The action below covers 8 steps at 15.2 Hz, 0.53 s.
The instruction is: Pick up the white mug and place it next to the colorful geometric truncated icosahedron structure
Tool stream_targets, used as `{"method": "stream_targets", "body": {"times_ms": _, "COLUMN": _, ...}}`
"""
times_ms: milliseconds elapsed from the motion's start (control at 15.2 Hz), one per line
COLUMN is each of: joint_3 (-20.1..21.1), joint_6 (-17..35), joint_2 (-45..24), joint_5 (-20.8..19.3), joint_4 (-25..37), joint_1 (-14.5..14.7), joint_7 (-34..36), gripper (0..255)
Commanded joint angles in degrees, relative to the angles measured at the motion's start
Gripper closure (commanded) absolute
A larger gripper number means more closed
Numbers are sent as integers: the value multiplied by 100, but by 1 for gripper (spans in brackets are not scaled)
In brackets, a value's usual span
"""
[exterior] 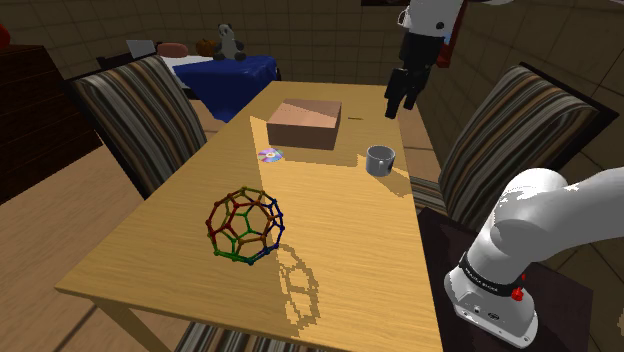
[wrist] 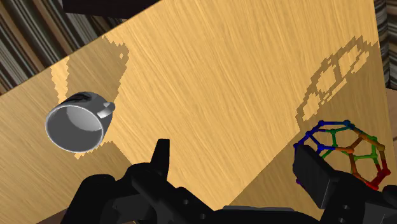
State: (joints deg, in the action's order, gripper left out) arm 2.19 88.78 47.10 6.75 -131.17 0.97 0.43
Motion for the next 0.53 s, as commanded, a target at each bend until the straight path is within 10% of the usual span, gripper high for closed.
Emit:
{"method": "stream_targets", "body": {"times_ms": 0, "joint_3": 0, "joint_6": 0, "joint_2": 0, "joint_5": 0, "joint_4": 0, "joint_1": 0, "joint_7": 0, "gripper": 0}}
{"method": "stream_targets", "body": {"times_ms": 462, "joint_3": -572, "joint_6": 827, "joint_2": -537, "joint_5": -423, "joint_4": -516, "joint_1": -186, "joint_7": -788, "gripper": 0}}
